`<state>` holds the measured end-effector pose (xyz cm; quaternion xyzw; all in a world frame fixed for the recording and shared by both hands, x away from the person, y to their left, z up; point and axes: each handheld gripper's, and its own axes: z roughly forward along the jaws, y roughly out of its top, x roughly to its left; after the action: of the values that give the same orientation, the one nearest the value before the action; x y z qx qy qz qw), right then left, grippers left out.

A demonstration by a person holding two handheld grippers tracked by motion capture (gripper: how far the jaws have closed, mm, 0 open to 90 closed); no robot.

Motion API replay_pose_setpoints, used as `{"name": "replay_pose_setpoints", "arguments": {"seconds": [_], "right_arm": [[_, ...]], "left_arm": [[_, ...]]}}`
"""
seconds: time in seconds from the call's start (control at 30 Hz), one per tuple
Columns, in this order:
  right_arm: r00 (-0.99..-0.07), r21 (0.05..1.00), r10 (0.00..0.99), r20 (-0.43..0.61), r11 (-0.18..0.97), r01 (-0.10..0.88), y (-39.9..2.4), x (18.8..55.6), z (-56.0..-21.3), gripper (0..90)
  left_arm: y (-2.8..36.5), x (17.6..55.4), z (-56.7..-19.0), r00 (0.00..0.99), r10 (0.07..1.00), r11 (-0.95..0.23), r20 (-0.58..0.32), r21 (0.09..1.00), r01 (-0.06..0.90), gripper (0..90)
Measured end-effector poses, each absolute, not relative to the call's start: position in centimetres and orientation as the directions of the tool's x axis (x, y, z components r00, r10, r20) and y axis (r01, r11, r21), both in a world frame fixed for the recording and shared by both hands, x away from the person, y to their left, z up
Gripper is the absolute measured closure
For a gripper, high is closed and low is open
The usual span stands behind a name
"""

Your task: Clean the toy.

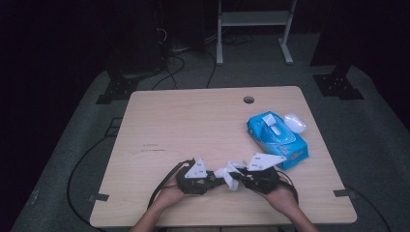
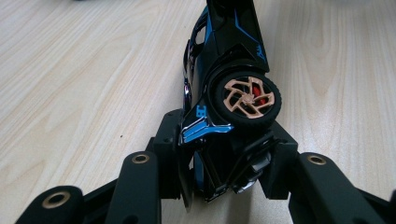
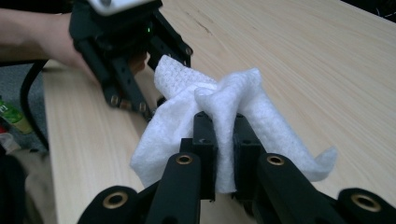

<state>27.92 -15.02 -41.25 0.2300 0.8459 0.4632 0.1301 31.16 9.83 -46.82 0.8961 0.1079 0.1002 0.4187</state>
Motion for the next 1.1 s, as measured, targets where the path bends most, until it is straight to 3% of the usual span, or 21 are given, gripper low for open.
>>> {"name": "replay_pose_setpoints", "arguments": {"seconds": [0.2, 0.43, 0.57, 0.67, 0.8, 0.93, 1.1], "right_arm": [[-0.882, 0.803, 0.472, 0.008, 0.522, 0.287, -10.9, 29.3, -42.3, 82.2], [-0.828, 0.808, 0.559, 0.049, 0.465, 0.362, -13.3, 30.1, -42.6, 82.3], [-0.853, 0.821, 0.516, 0.073, 0.454, 0.345, -11.5, 29.7, -42.7, 82.2], [-0.867, 0.817, 0.498, 0.031, 0.487, 0.309, -10.6, 29.5, -42.5, 82.3], [-0.832, 0.811, 0.554, -0.016, 0.494, 0.313, -12.6, 29.8, -42.5, 82.2], [-0.778, 0.818, 0.628, 0.004, 0.445, 0.363, -15.4, 30.2, -42.3, 82.3], [-0.804, 0.823, 0.594, 0.021, 0.447, 0.352, -13.9, 29.8, -42.6, 82.2]], "left_arm": [[10.2, 31.3, -46.9, 0.956, 0.283, -0.620, 0.074, 0.775, 0.124, 58.1], [10.2, 31.4, -47.0, 0.951, 0.302, -0.606, 0.067, 0.783, 0.138, 58.1], [10.1, 31.3, -47.0, 0.949, 0.306, -0.606, 0.072, 0.784, 0.135, 58.1], [10.3, 31.4, -47.0, 0.948, 0.310, -0.604, 0.073, 0.785, 0.137, 58.1], [10.6, 31.5, -47.1, 0.946, 0.317, -0.598, 0.069, 0.789, 0.143, 58.1], [10.5, 31.6, -47.0, 0.946, 0.318, -0.583, 0.063, 0.800, 0.142, 58.0], [10.6, 31.6, -47.1, 0.947, 0.315, -0.594, 0.063, 0.791, 0.144, 57.9]]}}
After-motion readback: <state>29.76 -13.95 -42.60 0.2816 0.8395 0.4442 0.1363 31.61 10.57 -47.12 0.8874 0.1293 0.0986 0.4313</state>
